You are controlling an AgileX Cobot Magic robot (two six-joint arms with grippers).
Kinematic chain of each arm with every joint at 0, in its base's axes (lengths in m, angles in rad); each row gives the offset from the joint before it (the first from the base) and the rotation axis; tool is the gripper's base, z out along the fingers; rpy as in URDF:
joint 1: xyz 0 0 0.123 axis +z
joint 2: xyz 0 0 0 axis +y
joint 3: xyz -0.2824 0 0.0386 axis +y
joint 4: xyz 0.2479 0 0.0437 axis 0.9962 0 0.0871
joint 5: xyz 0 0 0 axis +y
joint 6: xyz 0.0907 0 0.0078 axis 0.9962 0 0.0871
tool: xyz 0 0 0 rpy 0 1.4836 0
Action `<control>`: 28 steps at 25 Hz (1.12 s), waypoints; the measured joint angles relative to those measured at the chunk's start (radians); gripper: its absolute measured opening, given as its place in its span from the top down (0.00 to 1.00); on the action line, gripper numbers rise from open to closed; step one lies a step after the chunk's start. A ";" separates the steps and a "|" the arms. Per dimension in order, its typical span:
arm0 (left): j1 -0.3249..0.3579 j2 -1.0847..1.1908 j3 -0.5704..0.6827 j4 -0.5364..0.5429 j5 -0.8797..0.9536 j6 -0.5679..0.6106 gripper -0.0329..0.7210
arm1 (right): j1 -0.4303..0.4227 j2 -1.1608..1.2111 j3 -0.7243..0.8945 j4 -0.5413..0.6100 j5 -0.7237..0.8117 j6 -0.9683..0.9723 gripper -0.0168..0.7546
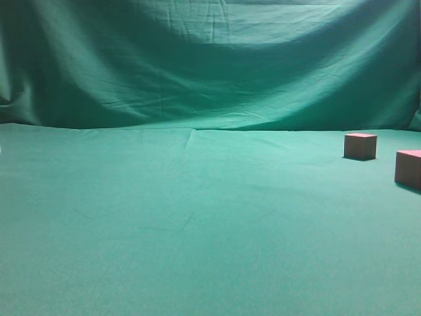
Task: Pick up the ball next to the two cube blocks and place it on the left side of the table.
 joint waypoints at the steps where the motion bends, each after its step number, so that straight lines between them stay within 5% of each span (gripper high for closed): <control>1: 0.000 0.000 0.000 0.000 0.000 0.000 0.96 | 0.000 -0.029 0.037 -0.009 -0.022 0.000 0.98; 9: 0.000 0.000 0.000 0.000 0.000 0.000 0.96 | -0.040 -0.294 0.324 -0.116 -0.243 0.052 0.98; 19: 0.000 0.000 0.000 0.000 0.000 0.000 0.96 | -0.440 -0.674 0.714 -0.125 -0.466 0.102 0.98; 28: 0.000 0.000 0.000 0.000 0.000 0.000 0.96 | -0.549 -0.810 0.889 -0.114 -0.477 0.105 0.98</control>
